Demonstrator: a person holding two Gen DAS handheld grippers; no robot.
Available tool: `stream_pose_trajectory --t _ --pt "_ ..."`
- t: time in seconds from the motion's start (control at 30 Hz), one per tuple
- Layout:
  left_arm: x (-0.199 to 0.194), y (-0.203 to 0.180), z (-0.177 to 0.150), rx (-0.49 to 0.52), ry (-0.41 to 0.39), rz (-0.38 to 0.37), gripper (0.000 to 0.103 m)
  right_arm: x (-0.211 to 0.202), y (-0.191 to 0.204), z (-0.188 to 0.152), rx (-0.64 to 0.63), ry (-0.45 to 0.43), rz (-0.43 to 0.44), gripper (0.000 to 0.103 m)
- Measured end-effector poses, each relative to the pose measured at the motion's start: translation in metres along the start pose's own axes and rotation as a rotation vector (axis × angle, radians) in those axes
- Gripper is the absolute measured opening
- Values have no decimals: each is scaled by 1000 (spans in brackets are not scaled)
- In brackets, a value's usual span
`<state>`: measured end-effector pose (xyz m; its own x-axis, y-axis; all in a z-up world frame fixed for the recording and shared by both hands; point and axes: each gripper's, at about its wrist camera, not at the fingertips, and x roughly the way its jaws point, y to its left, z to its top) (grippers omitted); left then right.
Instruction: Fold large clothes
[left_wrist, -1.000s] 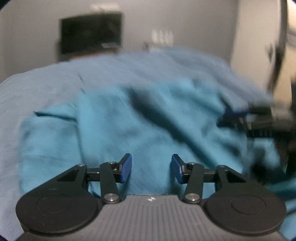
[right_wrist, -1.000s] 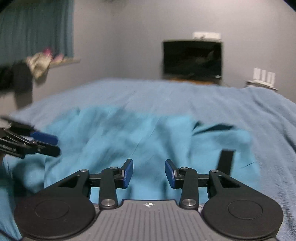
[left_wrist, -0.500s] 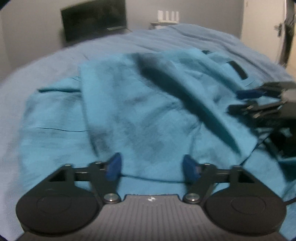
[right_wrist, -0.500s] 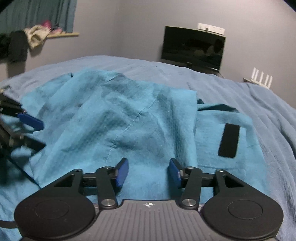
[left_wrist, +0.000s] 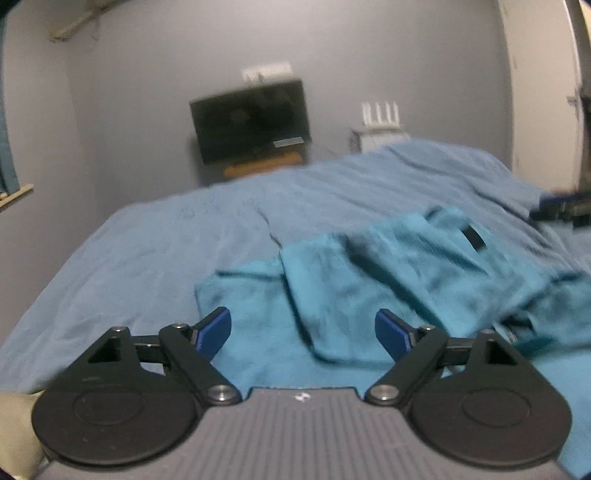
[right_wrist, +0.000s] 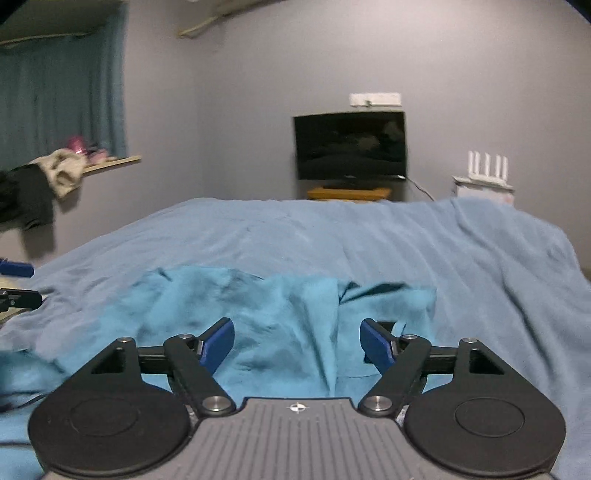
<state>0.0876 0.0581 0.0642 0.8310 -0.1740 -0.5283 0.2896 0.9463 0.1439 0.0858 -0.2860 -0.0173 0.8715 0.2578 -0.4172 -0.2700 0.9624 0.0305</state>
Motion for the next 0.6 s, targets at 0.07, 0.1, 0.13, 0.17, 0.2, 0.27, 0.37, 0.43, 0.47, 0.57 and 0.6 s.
stream_pose_trajectory --t 0.07,0.1,0.13,0.17,0.2,0.27,0.37,0.43,0.47,0.57,0.6 --pt "-24 6 -3 -27 22 -39 86 -32 -2 8 -38 15 14 80" --pt "-40 11 -7 -45 30 -61 86 -48 -5 10 -57 29 18 80" --pt "-51 14 -11 -55 39 -74 86 -67 -8 10 -75 42 21 80" --pt "-63 17 -16 -58 48 -82 86 -83 -12 9 -85 53 21 80" --pt "-76 19 -22 -56 56 -81 86 -100 -17 7 -93 72 25 80" --pt "-98 23 -35 -42 71 -72 86 -134 -24 2 -111 101 36 80" --pt "-126 24 -51 -13 106 -71 86 -181 -34 -8 -134 159 50 80" --pt "-144 23 -62 11 124 -100 86 -210 -40 -16 -142 206 60 80" --pt "-151 22 -67 21 129 -123 86 -220 -41 -19 -144 225 67 80" --pt "-177 19 -78 46 137 -185 86 -252 -42 -30 -170 272 103 80" --pt "-184 19 -82 56 148 -212 86 -261 -41 -33 -188 287 120 80"
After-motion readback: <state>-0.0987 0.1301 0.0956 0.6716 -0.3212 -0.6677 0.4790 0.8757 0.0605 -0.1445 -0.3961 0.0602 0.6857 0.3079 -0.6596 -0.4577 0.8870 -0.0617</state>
